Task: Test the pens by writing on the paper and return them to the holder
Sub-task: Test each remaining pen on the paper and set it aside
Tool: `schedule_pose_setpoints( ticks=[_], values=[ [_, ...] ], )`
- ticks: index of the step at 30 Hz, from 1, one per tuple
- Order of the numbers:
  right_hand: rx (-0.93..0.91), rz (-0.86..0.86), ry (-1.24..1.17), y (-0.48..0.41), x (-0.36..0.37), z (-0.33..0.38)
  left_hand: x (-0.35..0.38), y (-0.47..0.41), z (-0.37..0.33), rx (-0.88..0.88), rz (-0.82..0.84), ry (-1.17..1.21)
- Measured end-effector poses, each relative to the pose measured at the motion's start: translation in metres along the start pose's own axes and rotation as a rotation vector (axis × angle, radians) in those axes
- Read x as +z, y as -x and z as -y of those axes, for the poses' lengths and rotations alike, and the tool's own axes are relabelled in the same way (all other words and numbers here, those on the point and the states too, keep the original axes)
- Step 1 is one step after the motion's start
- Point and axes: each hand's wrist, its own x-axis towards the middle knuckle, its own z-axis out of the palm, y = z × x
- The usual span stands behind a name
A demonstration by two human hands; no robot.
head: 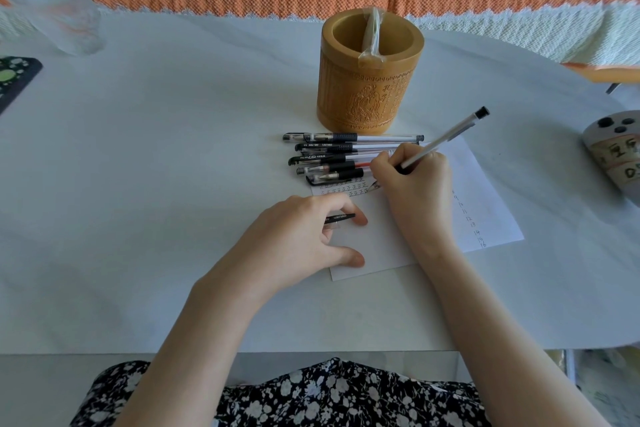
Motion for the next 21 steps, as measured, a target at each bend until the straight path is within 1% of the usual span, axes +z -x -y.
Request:
schedule_pose_setpoints(
  ticks=[21],
  values=[
    [0.014, -0.006, 0.024, -0.0010, -0.0018, 0.0012, -0.0007, 0.0011, -0.0005, -0.004, 0.003, -0.007]
  ],
)
